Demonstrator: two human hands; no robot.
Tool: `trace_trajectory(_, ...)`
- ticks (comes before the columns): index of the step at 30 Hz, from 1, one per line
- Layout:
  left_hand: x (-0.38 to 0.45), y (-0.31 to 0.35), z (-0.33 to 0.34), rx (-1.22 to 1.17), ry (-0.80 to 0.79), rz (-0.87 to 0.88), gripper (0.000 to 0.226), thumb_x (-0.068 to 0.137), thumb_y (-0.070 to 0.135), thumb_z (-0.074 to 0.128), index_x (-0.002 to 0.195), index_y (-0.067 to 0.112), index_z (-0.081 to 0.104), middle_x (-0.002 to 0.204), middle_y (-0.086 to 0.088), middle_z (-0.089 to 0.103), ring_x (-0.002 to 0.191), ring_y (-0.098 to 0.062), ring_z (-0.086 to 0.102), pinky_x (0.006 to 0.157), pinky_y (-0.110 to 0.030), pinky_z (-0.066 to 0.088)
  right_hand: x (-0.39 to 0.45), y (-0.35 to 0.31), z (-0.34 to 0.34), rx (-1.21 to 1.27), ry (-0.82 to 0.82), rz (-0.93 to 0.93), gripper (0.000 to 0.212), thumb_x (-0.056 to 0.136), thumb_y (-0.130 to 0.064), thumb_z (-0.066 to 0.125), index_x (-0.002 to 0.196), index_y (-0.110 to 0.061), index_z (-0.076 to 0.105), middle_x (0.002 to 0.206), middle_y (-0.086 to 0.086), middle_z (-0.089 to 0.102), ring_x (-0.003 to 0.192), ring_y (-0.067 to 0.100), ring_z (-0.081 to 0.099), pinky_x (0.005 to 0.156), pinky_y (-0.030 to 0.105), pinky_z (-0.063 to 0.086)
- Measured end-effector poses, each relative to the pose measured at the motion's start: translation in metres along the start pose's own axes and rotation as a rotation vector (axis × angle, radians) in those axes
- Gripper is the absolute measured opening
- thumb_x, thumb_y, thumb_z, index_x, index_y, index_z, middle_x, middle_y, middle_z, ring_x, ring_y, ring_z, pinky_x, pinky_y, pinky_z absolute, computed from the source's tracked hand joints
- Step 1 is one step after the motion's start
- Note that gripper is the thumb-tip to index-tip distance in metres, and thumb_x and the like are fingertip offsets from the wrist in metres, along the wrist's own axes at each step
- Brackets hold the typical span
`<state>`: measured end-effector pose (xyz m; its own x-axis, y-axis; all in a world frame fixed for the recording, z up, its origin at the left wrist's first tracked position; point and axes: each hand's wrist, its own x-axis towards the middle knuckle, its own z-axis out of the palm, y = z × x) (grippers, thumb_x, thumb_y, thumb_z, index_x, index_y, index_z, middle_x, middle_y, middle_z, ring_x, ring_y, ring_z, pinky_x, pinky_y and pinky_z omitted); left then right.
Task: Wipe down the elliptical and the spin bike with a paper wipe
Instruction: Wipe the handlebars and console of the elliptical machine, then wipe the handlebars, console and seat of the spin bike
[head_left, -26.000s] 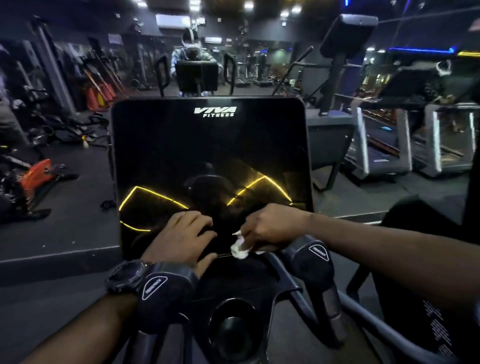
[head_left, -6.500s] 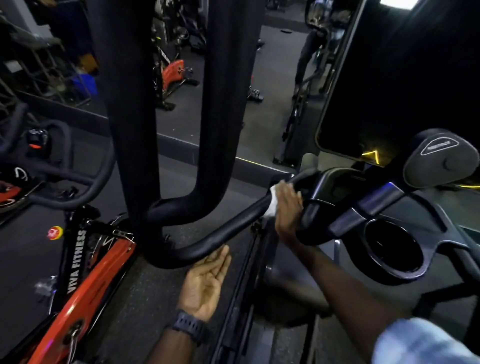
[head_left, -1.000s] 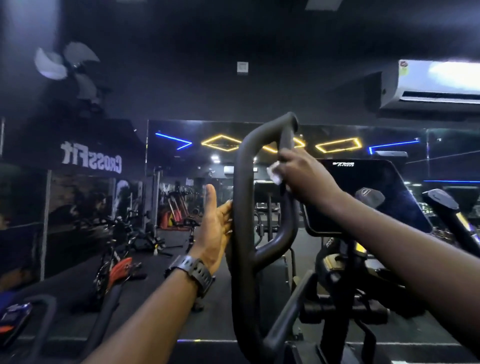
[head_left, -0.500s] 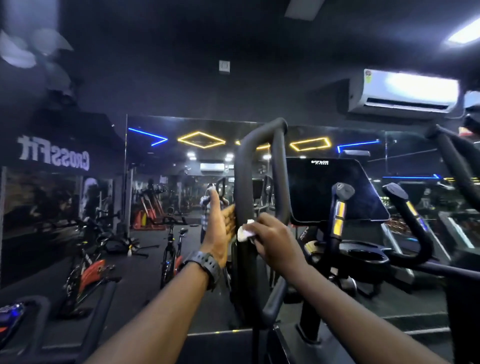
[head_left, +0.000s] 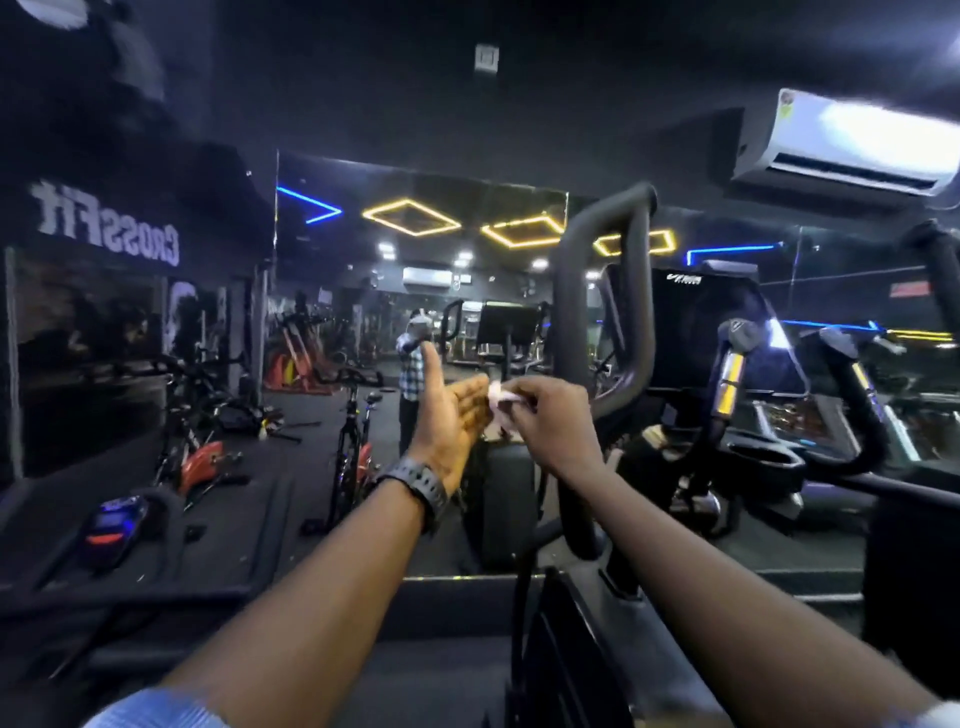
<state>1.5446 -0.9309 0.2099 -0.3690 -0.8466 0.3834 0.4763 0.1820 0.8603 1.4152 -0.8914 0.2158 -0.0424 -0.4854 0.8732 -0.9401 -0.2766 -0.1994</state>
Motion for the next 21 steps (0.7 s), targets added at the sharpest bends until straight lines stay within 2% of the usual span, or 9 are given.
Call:
trace_trajectory(3, -0.023, 0.017, -0.054, 0.058, 0.098, 0.03, 0.101, 0.09, 0.076, 0.01, 0.139, -0.003, 0.048, 0.137, -0.018, 0.058, 0.125, -0.025, 0.056, 0.114, -0.039, 0.037, -0.009, -0.03, 0.039, 0.137, -0.025, 0.089, 0.006, 0.079, -0.014, 0.071, 0.081, -0.017, 0.076, 0.076, 0.001, 0.073, 0.07, 0.012, 0.064, 0.061, 0.025, 0.042)
trace_trajectory(6, -0.048, 0.027, -0.115, 0.13, 0.179, 0.035, 0.096, 0.093, 0.071, 0.008, 0.14, -0.003, 0.046, 0.14, -0.018, 0.054, 0.129, -0.025, 0.053, 0.117, -0.04, 0.033, -0.033, -0.051, 0.096, 0.25, -0.16, 0.167, 0.004, 0.08, -0.017, 0.068, 0.077, -0.019, 0.07, 0.072, -0.007, 0.07, 0.067, 0.012, 0.064, 0.062, 0.029, 0.05)
trace_trajectory(8, -0.065, 0.028, -0.16, 0.155, 0.265, 0.026, 0.093, 0.095, 0.069, 0.007, 0.14, -0.002, 0.047, 0.141, -0.019, 0.054, 0.131, -0.025, 0.052, 0.118, -0.04, 0.032, -0.058, -0.067, 0.134, 0.323, -0.249, 0.21, 0.008, 0.081, -0.025, 0.066, 0.083, -0.018, 0.071, 0.076, -0.003, 0.073, 0.071, 0.014, 0.068, 0.066, 0.033, 0.054)
trace_trajectory(12, -0.096, 0.005, -0.234, 0.191, 0.406, -0.034, 0.091, 0.094, 0.069, 0.007, 0.14, 0.002, 0.049, 0.14, -0.016, 0.054, 0.13, -0.024, 0.052, 0.117, -0.038, 0.033, -0.107, -0.097, 0.189, 0.415, -0.338, 0.275, 0.006, 0.082, -0.018, 0.069, 0.084, -0.02, 0.074, 0.079, -0.002, 0.074, 0.076, 0.008, 0.066, 0.065, 0.021, 0.044)
trace_trajectory(14, -0.104, -0.016, -0.259, 0.2, 0.456, -0.07, 0.091, 0.093, 0.071, 0.008, 0.139, 0.004, 0.05, 0.14, -0.015, 0.055, 0.129, -0.023, 0.053, 0.116, -0.039, 0.033, -0.122, -0.105, 0.218, 0.459, -0.415, 0.307, 0.007, 0.083, -0.019, 0.069, 0.079, -0.023, 0.073, 0.072, -0.007, 0.07, 0.072, 0.004, 0.065, 0.063, 0.015, 0.044)
trace_trajectory(16, -0.105, -0.035, -0.274, 0.209, 0.498, -0.104, 0.09, 0.093, 0.07, 0.007, 0.139, 0.005, 0.05, 0.14, -0.015, 0.055, 0.129, -0.023, 0.053, 0.115, -0.038, 0.034, -0.129, -0.109, 0.246, 0.539, -0.472, 0.353, 0.006, 0.084, -0.021, 0.068, 0.081, -0.021, 0.074, 0.069, -0.01, 0.07, 0.068, 0.001, 0.064, 0.067, 0.017, 0.049)
trace_trajectory(19, -0.09, -0.054, -0.29, 0.236, 0.53, -0.145, 0.088, 0.095, 0.067, 0.006, 0.14, 0.004, 0.049, 0.14, -0.015, 0.055, 0.131, -0.025, 0.051, 0.116, -0.04, 0.034, -0.127, -0.107, 0.288, 0.614, -0.49, 0.394, 0.005, 0.082, -0.023, 0.071, 0.083, -0.022, 0.076, 0.071, -0.011, 0.073, 0.068, 0.0, 0.066, 0.068, 0.018, 0.05)
trace_trajectory(21, -0.071, -0.065, -0.301, 0.257, 0.54, -0.152, 0.086, 0.096, 0.065, 0.006, 0.138, 0.004, 0.051, 0.138, -0.015, 0.056, 0.13, -0.025, 0.052, 0.116, -0.04, 0.033, -0.122, -0.101, 0.313, 0.633, -0.493, 0.416, 0.007, 0.082, -0.02, 0.071, 0.083, -0.024, 0.077, 0.075, -0.013, 0.073, 0.068, -0.004, 0.063, 0.067, 0.015, 0.047)
